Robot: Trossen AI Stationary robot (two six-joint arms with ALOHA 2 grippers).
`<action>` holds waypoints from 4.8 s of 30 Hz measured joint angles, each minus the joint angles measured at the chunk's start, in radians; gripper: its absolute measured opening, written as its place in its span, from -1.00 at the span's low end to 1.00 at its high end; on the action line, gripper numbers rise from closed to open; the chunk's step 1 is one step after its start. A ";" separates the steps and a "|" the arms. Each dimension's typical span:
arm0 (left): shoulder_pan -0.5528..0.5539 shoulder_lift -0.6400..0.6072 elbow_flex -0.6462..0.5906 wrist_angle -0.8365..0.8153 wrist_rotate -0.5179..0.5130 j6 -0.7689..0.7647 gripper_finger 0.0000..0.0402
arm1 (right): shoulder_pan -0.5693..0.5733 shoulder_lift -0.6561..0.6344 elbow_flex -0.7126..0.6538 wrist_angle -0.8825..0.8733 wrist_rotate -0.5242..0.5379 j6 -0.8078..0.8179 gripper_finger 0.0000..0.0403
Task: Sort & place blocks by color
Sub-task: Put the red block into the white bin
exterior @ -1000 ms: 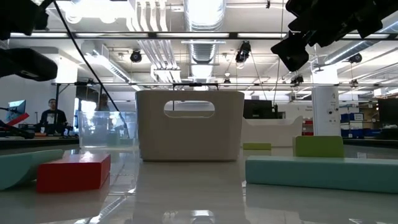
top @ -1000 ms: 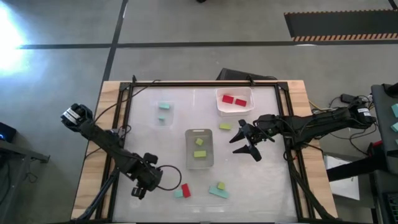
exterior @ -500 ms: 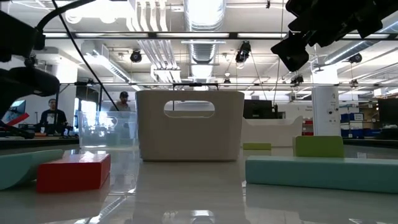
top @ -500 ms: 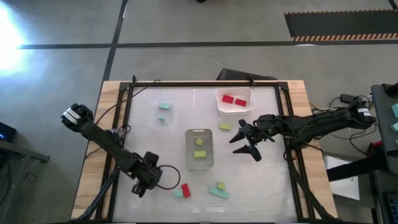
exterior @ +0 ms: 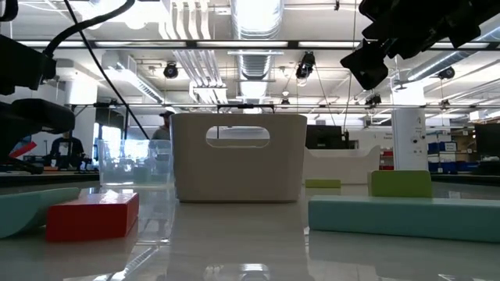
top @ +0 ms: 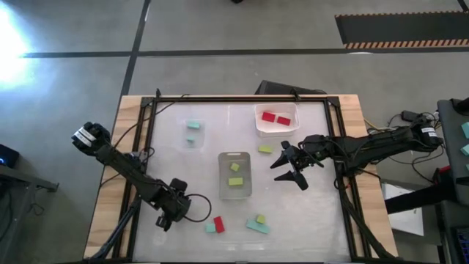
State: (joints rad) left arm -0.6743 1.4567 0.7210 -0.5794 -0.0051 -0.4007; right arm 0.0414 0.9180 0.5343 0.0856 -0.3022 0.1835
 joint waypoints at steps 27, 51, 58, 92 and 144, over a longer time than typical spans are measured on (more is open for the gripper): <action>0.004 -0.054 0.181 -0.005 -0.554 0.023 -0.55 | 0.003 0.000 -0.061 0.209 0.018 -0.092 0.16; 0.219 0.043 0.204 1.139 -0.753 0.539 -0.55 | 0.064 0.352 -0.057 1.068 0.131 -0.241 0.16; 0.235 0.134 0.216 1.274 -0.747 0.538 -0.55 | 0.064 0.414 0.011 1.073 0.125 -0.254 0.16; 0.288 0.225 0.240 1.384 -0.729 0.382 -0.45 | 0.063 0.459 0.061 1.041 0.118 -0.266 -0.51; 0.290 0.169 0.221 1.188 -0.744 0.382 0.33 | -0.599 0.552 0.322 -0.221 0.373 -0.432 -0.53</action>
State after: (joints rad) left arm -0.3847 1.6257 0.9424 0.6083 -0.7494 -0.0189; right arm -0.5579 1.4704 0.8558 -0.1352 0.0705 -0.2488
